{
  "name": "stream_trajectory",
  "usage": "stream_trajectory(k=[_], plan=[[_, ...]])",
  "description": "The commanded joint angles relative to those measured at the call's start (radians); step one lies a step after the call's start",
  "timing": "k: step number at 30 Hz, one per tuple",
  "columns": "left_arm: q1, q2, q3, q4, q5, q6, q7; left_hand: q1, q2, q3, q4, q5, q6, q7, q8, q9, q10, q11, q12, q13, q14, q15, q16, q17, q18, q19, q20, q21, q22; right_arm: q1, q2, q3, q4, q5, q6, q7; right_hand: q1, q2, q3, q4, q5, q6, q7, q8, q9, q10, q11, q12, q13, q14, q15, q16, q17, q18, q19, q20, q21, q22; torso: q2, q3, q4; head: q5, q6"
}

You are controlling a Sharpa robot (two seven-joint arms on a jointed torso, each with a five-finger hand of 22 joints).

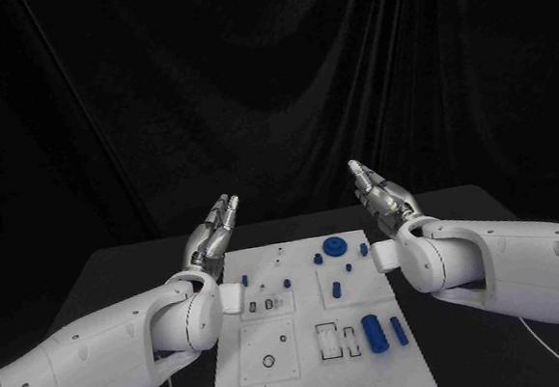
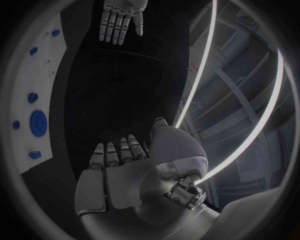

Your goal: Assemble the parts on the task board

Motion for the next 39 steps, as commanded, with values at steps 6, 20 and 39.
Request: stream_trajectory(k=[6, 20, 39], plan=[[0.046, 0.036, -0.053, -0.086, 0.100, 0.410, 0.120, 0.012, 0.001, -0.053, 0.002, 0.011, 0.014, -0.007, 0.006, 0.005, 0.010, -0.021, 0.015, -0.001, 0.010, -0.056, -0.010, -0.007, -0.004, -0.001, -0.003, -0.013, -0.004, 0.035, 0.018, -0.031, -0.040, 0.144, 0.211, -0.010, 0.010, -0.001, -0.015, -0.007, 0.013, 0.018, 0.004, 0.011, 0.012, 0.013, 0.002, 0.018, 0.013, 0.007, -0.166, -0.023, -0.012, 0.020, 0.010, -0.044, -0.017, -0.009, 0.000, -0.0002, 0.0001, 0.000, 0.000], [0.084, 0.067, -0.106, -0.162, 0.152, 0.639, 0.173, 0.027, -0.007, -0.051, 0.000, 0.009, 0.023, -0.011, 0.007, 0.006, 0.010, -0.021, 0.014, -0.001, 0.010, -0.039, -0.010, -0.007, 0.018, -0.001, 0.036, -0.013, -0.004, 0.036, 0.018, -0.032, -0.040, 0.145, 0.213, -0.010, 0.027, -0.006, -0.010, -0.010, 0.015, 0.029, 0.025, 0.013, 0.013, 0.016, 0.024, 0.025, 0.013, 0.007, -0.144, -0.023, -0.012, 0.020, 0.010, -0.021, -0.017, -0.009, 0.000, -0.0002, 0.0001, 0.000, 0.000], [0.085, -0.049, -0.106, -0.179, -0.064, 0.664, 0.216, 0.112, -0.047, -0.050, 0.002, 0.008, 0.123, -0.012, 0.038, 0.019, 0.040, 0.110, 0.144, 0.018, 0.021, 0.058, 0.006, 0.002, 0.053, 0.014, 0.166, 0.001, 0.005, 0.050, -0.024, -0.032, -0.119, -0.434, 0.293, -0.010, 0.187, -0.069, 0.016, -0.016, 0.039, 0.136, 0.141, 0.046, 0.024, 0.078, 0.148, 0.037, 0.017, 0.020, 0.120, -0.009, -0.005, 0.009, 0.010, 0.213, -0.017, -0.009, 0.002, 0.0009, -0.0015, 0.015, -0.084]])
